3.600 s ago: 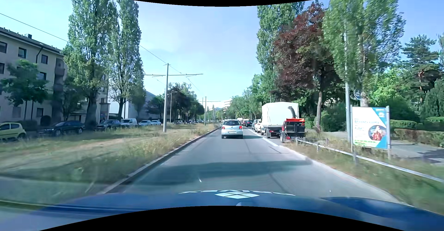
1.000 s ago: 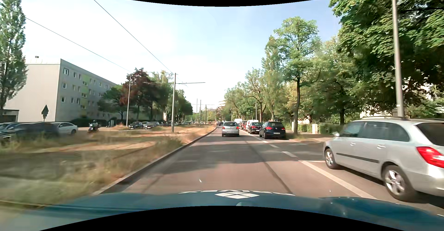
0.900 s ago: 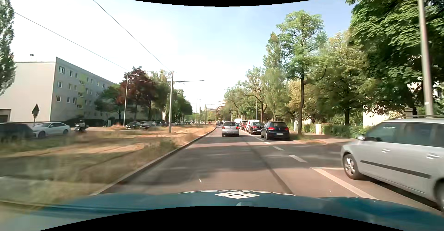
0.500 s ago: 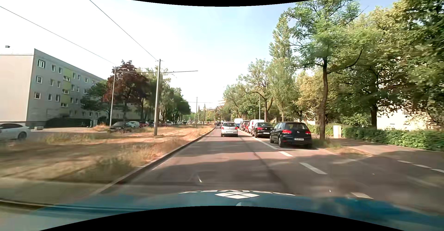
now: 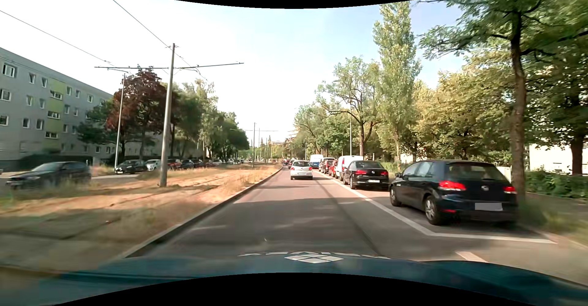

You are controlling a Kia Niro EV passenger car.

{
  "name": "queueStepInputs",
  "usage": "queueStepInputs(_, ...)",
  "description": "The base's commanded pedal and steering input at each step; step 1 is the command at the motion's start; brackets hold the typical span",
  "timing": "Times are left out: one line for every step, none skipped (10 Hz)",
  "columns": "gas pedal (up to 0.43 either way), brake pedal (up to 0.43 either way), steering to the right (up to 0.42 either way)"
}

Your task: Follow the waypoints while adhering to traffic rules and regulations

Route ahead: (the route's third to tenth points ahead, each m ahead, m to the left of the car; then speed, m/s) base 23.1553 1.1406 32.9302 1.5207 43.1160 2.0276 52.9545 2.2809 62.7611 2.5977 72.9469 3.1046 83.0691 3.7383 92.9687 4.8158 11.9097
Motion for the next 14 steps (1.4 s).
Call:
queueStepInputs(0.189,0.0,-0.004)
queueStepInputs(0.177,0.0,-0.005)
queueStepInputs(0.177,0.0,-0.006)
queueStepInputs(0.177,0.0,-0.006)
queueStepInputs(0.177,0.0,-0.006)
queueStepInputs(0.177,0.0,-0.006)
queueStepInputs(0.177,0.0,-0.006)
queueStepInputs(0.177,0.0,-0.008)
queueStepInputs(0.177,0.0,-0.011)
queueStepInputs(0.177,0.0,-0.01)
queueStepInputs(0.177,0.0,-0.01)
queueStepInputs(0.177,0.0,-0.01)
queueStepInputs(0.177,0.0,-0.009)
queueStepInputs(0.177,0.0,-0.009)
